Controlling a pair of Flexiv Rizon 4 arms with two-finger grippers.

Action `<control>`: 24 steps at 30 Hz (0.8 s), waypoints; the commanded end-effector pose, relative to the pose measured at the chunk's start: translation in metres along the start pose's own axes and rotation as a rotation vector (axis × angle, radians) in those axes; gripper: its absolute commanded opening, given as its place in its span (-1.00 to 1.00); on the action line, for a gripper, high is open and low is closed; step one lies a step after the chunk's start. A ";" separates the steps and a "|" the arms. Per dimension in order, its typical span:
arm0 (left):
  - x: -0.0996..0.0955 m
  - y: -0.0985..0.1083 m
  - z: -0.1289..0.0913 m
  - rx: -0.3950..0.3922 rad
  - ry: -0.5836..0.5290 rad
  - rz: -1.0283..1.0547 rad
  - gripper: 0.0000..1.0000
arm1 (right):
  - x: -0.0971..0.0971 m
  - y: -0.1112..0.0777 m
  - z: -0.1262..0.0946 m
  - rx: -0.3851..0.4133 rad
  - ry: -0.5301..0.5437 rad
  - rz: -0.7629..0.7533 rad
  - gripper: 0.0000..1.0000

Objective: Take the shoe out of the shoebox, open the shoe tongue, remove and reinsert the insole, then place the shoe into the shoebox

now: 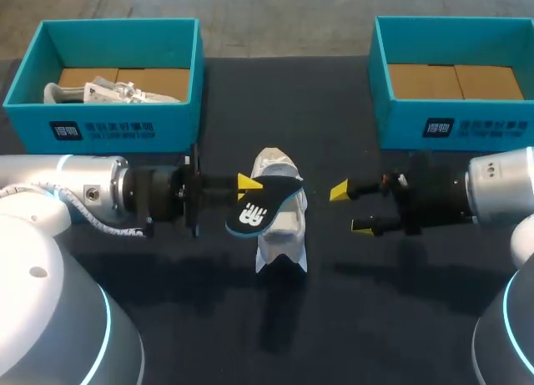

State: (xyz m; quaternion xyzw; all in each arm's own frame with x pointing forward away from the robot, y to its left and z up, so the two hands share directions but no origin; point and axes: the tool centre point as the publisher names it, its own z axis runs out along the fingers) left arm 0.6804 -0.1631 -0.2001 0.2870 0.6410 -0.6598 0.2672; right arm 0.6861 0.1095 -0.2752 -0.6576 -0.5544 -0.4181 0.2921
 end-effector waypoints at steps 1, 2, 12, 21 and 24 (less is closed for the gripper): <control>0.002 0.004 0.001 0.006 -0.007 -0.006 -1.00 | 0.001 -0.009 -0.005 -0.050 -0.076 -0.011 1.00; 0.003 0.005 0.001 0.009 -0.011 -0.010 -1.00 | 0.001 -0.011 -0.003 -0.078 -0.095 -0.025 1.00; 0.011 0.019 0.006 0.003 -0.039 -0.058 -1.00 | 0.006 -0.014 0.018 -0.127 -0.184 -0.108 1.00; 0.013 0.025 0.012 0.006 -0.058 -0.081 -1.00 | 0.001 -0.013 0.039 -0.104 -0.195 -0.108 1.00; 0.015 0.029 0.014 0.003 -0.062 -0.090 -1.00 | 0.001 -0.014 0.041 -0.101 -0.193 -0.108 1.00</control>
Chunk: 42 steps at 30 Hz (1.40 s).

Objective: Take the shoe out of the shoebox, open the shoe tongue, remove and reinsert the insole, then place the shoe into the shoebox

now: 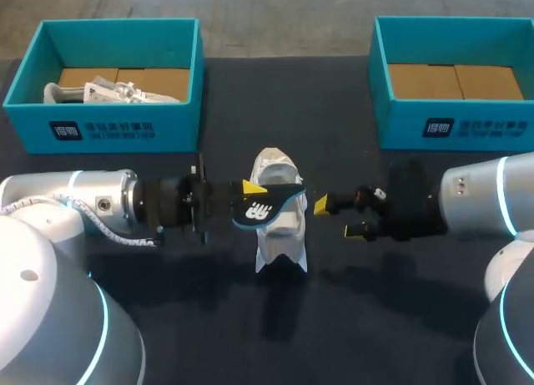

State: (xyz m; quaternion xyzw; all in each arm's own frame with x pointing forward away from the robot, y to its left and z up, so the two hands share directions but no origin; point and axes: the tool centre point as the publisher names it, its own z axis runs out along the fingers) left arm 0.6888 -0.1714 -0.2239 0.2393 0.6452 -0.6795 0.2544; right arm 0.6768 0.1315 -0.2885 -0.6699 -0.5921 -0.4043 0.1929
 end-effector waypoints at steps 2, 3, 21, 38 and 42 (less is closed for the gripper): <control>0.004 0.008 0.006 0.000 -0.008 -0.001 -1.00 | 0.005 0.000 0.018 -0.008 -0.031 0.003 1.00; 0.004 0.008 0.006 0.000 -0.014 -0.010 -1.00 | 0.005 0.000 0.018 -0.008 -0.031 0.003 1.00; 0.010 0.012 -0.008 -0.041 -0.019 -0.038 -1.00 | -0.001 -0.002 0.009 -0.016 -0.043 0.009 1.00; 0.020 0.020 -0.008 -0.060 -0.012 -0.077 -1.00 | -0.010 -0.003 -0.006 -0.039 -0.061 0.021 1.00; 0.021 0.018 -0.010 -0.067 -0.013 -0.090 -1.00 | -0.010 -0.003 -0.006 -0.039 -0.061 0.021 1.00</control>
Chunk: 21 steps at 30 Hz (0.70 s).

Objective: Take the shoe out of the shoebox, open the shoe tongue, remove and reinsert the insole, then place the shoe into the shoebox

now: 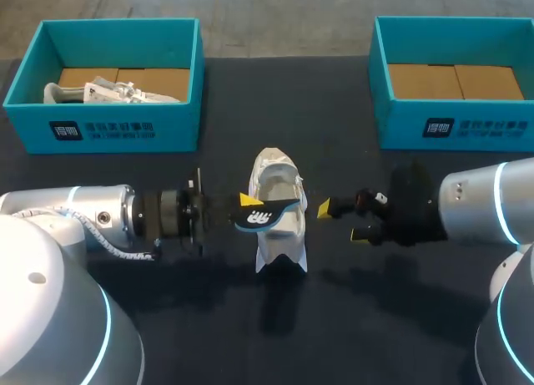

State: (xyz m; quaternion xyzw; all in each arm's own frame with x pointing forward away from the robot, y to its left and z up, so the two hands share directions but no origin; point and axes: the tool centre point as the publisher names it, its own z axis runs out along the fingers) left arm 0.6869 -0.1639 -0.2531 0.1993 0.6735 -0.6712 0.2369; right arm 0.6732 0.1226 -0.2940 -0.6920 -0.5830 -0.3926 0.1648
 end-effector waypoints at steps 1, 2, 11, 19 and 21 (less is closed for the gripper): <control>0.003 0.000 -0.004 -0.015 0.007 -0.010 -1.00 | 0.000 -0.001 -0.002 0.001 0.002 0.001 1.00; 0.004 0.001 -0.004 -0.017 0.008 -0.012 -1.00 | 0.000 -0.001 -0.002 0.001 0.002 0.001 1.00; 0.012 0.010 -0.001 -0.032 0.037 -0.037 -1.00 | 0.000 -0.001 -0.002 0.001 0.002 0.001 1.00; 0.014 0.020 0.003 -0.044 0.048 -0.052 -1.00 | 0.000 -0.001 -0.002 0.001 0.002 0.001 1.00; 0.013 0.023 0.004 -0.049 0.049 -0.052 -1.00 | 0.000 -0.001 -0.002 0.001 0.002 0.001 1.00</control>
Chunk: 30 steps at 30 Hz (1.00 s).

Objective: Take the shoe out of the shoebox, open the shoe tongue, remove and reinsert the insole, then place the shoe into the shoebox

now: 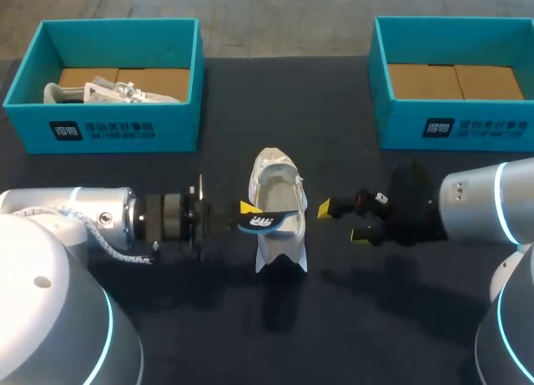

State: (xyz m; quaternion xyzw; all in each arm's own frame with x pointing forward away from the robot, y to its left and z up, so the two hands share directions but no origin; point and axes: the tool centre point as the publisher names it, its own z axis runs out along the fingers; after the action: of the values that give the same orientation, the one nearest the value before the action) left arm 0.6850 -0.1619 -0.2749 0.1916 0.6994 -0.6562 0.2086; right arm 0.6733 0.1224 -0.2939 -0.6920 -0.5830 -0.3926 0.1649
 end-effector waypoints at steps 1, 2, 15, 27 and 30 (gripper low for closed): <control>-0.002 0.007 0.008 -0.002 0.000 -0.004 -1.00 | 0.000 -0.001 -0.002 0.001 0.002 0.001 1.00; -0.002 0.008 0.008 -0.002 0.000 -0.005 -1.00 | 0.000 -0.001 -0.002 0.001 0.002 0.001 1.00; -0.004 0.020 0.017 -0.008 0.000 -0.004 -1.00 | 0.000 -0.001 -0.002 0.001 0.002 0.001 1.00; -0.003 0.038 0.016 -0.051 0.007 -0.009 -1.00 | 0.000 -0.001 -0.002 0.001 0.002 0.001 1.00; -0.003 0.042 0.018 -0.054 0.010 -0.005 -1.00 | 0.000 -0.001 -0.002 0.001 0.002 0.001 1.00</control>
State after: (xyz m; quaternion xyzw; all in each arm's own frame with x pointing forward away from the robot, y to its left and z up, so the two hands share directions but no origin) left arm 0.7075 -0.1725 -0.3058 0.1859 0.7177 -0.6374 0.2099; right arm 0.6733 0.1223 -0.2939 -0.6919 -0.5830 -0.3926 0.1649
